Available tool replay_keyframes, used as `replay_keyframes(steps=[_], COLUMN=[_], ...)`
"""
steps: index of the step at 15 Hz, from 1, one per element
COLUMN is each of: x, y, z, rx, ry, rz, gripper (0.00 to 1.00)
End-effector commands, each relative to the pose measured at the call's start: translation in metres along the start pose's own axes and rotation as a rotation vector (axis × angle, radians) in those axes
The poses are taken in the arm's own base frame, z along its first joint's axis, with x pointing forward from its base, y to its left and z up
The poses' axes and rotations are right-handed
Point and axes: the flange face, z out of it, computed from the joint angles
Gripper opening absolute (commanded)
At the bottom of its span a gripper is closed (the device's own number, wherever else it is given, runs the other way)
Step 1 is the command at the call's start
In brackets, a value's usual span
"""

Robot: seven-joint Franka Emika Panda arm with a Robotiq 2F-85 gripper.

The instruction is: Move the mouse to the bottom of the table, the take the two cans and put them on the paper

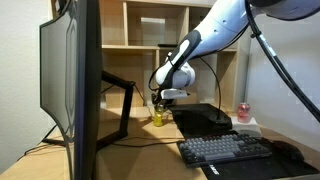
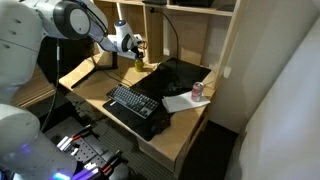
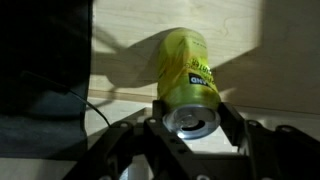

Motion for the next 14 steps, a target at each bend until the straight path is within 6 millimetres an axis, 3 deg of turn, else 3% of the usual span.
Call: replay_keyframes(steps=[1, 7, 14], x=[0.0004, -0.0002, 0.0026], y=[0.0039, 0.0048, 0.0037], z=[0.0028, 0.0021, -0.0021], rx=[-0.005, -0.009, 0.079], ry=[-0.017, -0.039, -0.165], rz=[0.007, -0.016, -0.202], gripper=[0.34, 0.34, 0.34])
